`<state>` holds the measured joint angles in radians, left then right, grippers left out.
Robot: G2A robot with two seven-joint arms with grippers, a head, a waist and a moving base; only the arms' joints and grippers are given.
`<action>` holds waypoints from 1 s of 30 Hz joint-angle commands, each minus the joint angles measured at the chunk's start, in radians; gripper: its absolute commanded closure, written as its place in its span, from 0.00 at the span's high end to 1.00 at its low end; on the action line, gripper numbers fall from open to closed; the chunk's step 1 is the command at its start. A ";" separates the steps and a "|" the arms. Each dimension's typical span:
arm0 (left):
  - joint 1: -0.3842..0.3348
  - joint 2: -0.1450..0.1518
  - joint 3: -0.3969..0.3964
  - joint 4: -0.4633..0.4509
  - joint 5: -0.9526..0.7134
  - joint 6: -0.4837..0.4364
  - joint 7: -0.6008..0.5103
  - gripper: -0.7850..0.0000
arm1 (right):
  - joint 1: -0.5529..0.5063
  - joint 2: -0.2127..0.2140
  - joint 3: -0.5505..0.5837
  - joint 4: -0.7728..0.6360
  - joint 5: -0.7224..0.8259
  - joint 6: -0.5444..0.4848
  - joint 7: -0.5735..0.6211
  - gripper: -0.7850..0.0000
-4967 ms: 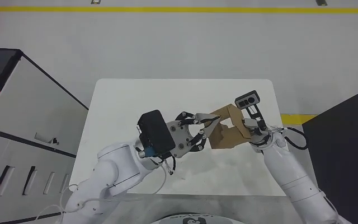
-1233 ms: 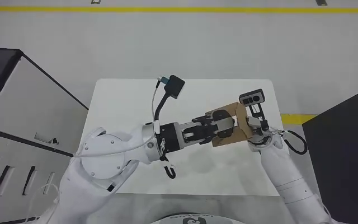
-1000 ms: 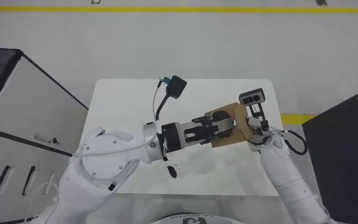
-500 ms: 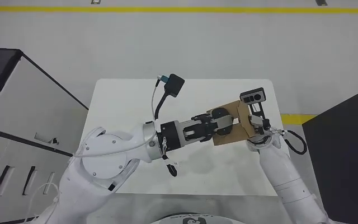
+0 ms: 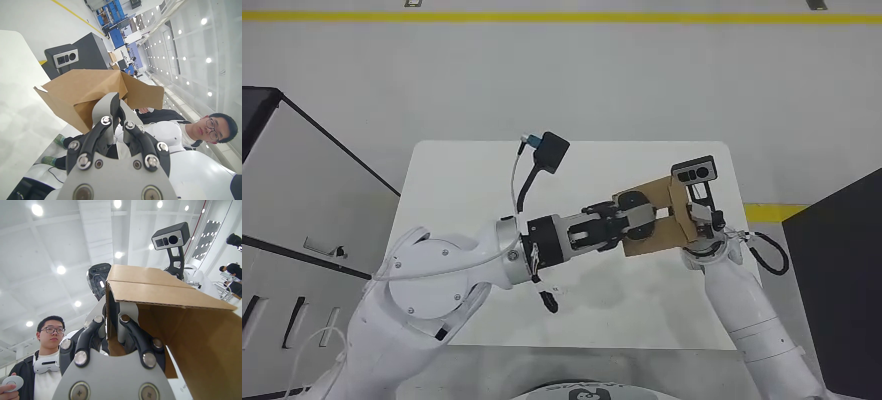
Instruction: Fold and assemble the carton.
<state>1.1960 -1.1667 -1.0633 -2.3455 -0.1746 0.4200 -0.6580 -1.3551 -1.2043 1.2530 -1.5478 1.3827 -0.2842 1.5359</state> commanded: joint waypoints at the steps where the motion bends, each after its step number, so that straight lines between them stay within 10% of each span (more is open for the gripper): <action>1: -0.003 0.000 0.002 0.000 -0.004 0.001 0.000 0.00 | 0.001 -0.001 0.000 -0.003 -0.003 0.000 0.000 0.00; 30: -0.020 0.004 0.018 -0.004 -0.005 0.022 -0.020 0.00 | -0.021 -0.009 0.011 -0.062 -0.040 0.000 0.000 0.00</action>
<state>1.1756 -1.1632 -1.0474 -2.3500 -0.1804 0.4426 -0.6782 -1.3750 -1.2138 1.2644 -1.6091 1.3434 -0.2842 1.5359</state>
